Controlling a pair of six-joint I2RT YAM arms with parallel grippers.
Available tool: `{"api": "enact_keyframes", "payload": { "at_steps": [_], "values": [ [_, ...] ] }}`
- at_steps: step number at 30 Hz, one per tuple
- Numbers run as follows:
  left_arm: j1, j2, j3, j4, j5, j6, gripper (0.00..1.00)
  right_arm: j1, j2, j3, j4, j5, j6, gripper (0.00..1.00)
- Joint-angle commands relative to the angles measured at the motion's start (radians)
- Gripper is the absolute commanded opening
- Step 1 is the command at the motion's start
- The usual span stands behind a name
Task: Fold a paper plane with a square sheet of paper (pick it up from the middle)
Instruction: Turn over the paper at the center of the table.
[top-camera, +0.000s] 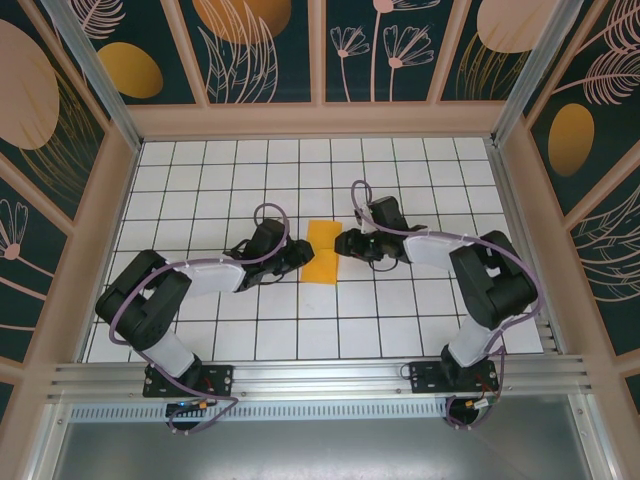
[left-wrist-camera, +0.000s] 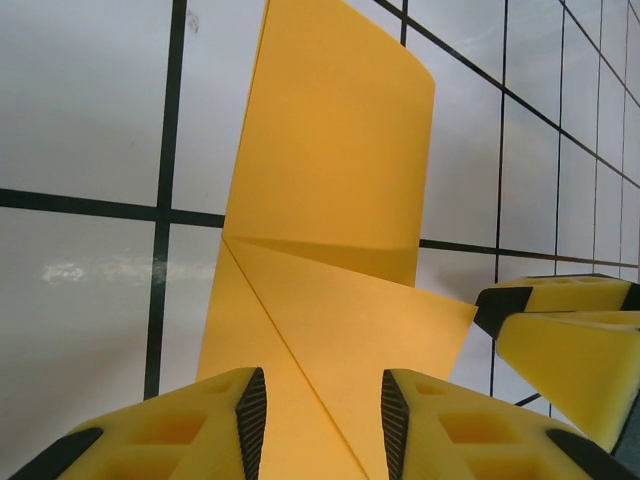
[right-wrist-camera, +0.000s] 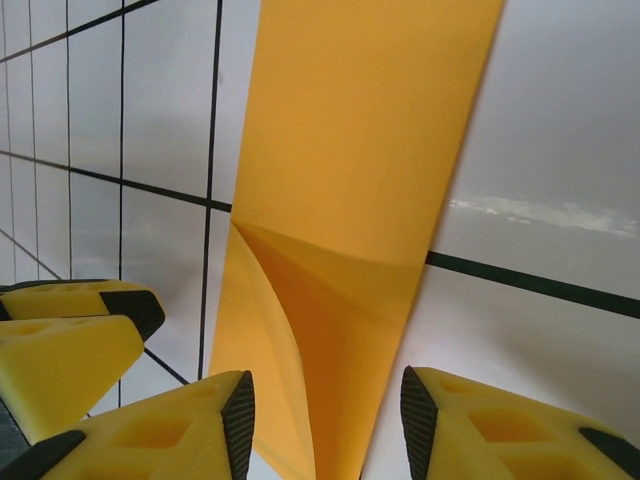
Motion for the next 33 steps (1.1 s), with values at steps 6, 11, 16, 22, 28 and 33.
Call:
{"api": "enact_keyframes", "payload": {
  "at_steps": [6, 11, 16, 22, 28, 33],
  "values": [
    [0.002, 0.003, -0.024, 0.098, 0.029, -0.051, 0.39, 0.006, 0.088, 0.053, 0.061, -0.113, -0.026, 0.28],
    [0.001, 0.019, -0.021, 0.114, 0.050, -0.060, 0.40, -0.002, 0.093, 0.039, 0.077, -0.083, -0.001, 0.10],
    [0.002, 0.036, -0.014, 0.126, 0.065, -0.061, 0.40, -0.022, 0.079, 0.011, 0.102, -0.071, 0.024, 0.08],
    [0.001, 0.072, 0.002, 0.159, 0.100, -0.063, 0.41, -0.029, 0.080, 0.004, 0.093, -0.070, 0.025, 0.08],
    [0.001, 0.124, 0.027, 0.202, 0.126, -0.062, 0.41, -0.037, 0.076, -0.008, 0.093, -0.067, 0.025, 0.08],
    [0.000, 0.156, 0.048, 0.219, 0.140, -0.059, 0.41, -0.045, 0.073, -0.015, 0.094, -0.069, 0.024, 0.08]
  ]
}}
